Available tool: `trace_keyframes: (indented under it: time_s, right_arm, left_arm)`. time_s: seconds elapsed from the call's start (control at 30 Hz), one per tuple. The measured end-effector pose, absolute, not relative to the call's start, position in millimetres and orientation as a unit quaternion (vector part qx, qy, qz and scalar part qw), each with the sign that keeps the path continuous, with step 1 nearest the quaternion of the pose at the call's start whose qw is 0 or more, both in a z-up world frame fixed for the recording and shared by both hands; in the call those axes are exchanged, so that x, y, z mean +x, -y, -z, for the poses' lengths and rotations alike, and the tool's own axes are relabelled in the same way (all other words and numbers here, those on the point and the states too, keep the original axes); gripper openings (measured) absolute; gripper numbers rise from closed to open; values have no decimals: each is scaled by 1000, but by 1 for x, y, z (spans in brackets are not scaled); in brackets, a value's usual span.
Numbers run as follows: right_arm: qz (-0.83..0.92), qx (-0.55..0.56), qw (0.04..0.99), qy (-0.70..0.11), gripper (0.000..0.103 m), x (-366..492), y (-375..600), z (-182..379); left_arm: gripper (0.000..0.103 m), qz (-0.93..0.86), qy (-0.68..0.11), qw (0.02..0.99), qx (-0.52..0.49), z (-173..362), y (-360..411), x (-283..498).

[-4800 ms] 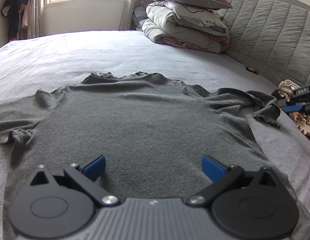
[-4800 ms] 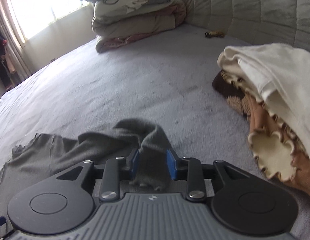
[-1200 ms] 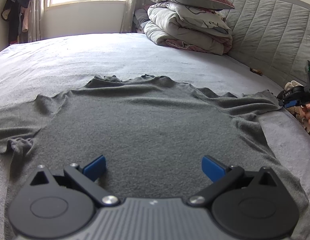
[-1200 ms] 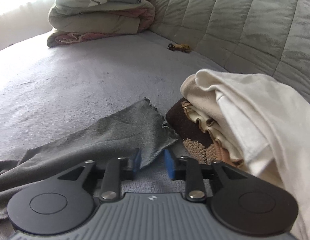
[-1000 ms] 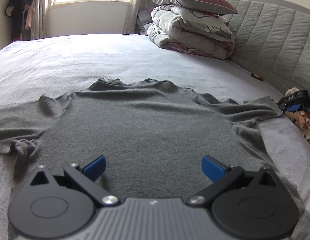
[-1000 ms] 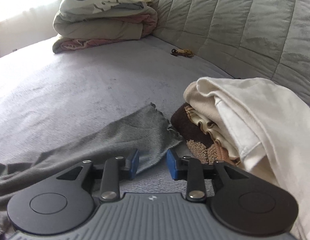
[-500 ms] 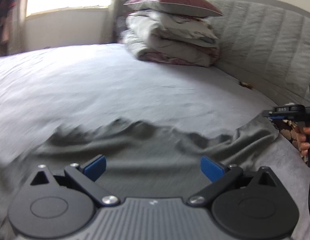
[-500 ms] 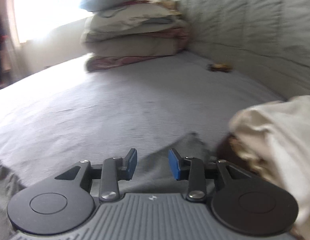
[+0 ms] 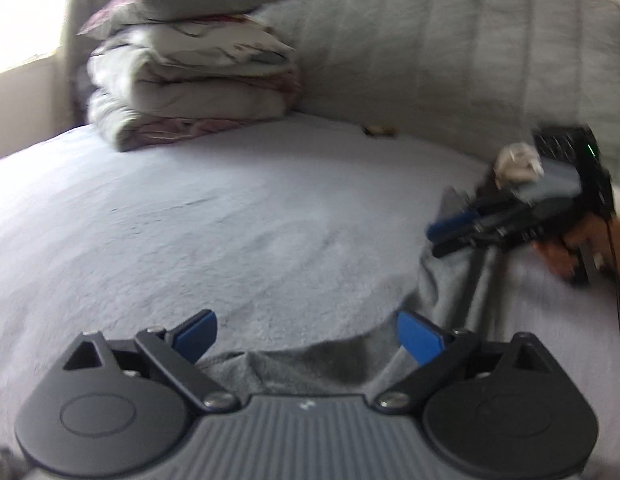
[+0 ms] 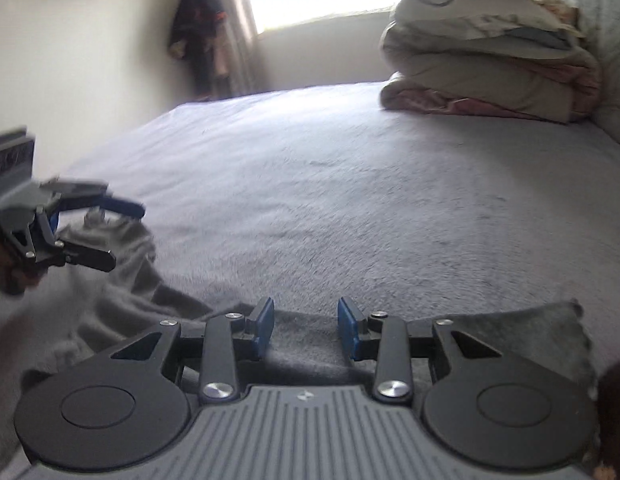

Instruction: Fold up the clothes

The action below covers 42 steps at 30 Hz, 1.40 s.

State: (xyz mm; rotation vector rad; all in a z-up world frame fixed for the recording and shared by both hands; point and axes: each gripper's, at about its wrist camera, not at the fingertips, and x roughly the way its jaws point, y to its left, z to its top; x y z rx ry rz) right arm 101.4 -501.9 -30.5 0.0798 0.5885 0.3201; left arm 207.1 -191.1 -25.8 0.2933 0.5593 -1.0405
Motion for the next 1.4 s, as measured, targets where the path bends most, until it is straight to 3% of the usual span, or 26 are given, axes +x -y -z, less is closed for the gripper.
trace_keyframes:
  time_s: [0.13,0.3,0.33,0.37,0.43,0.47,0.5,0.57,0.6,0.93,1.27,1.33,1.4]
  right_arm:
    - [-173,-7,940,-293,43,104,489,32]
    - [-188,-42,935,-298,44,104,488,33]
    - [-188,-48,934,-300,45,105,487,34]
    - [-188,-54,933,-301,46,106,487,35]
    - [-189,-59,933,-301,46,108,487,36]
    - [-190,-60,933,-301,47,108,487,36]
    - [-193,-64,932,-300,44,108,486,36]
    - [-209,-75,929,-295,23,105,482,36]
    - [-216,-82,928,-294,8,103,479,36]
    - [-130,-129,958,-222,4,88,473,25]
    - [-79,-198,941,-262,4,107,449,44]
    - [-56,-204,943,-255,14,105,446,42]
    - [-29,-193,947,-255,25,101,449,37]
  left_arm:
    - [85,510,-288,787,193,31,202,211]
    - [75,512,-312,776,194,34,213,218]
    - [71,507,-315,780,188,35,213,221]
    - [55,503,-318,783,182,35,214,223]
    - [48,495,-322,789,170,37,214,226]
    - [38,496,-323,789,165,37,213,226]
    - [26,496,-325,790,159,37,212,225]
    - [12,495,-326,792,148,37,211,222]
    - [4,491,-323,796,145,37,210,219]
    - [3,396,-258,876,96,42,203,204]
    - [5,335,-251,889,185,48,227,193]
    - [17,322,-247,894,188,43,227,190]
    - [56,313,-246,901,172,36,224,188]
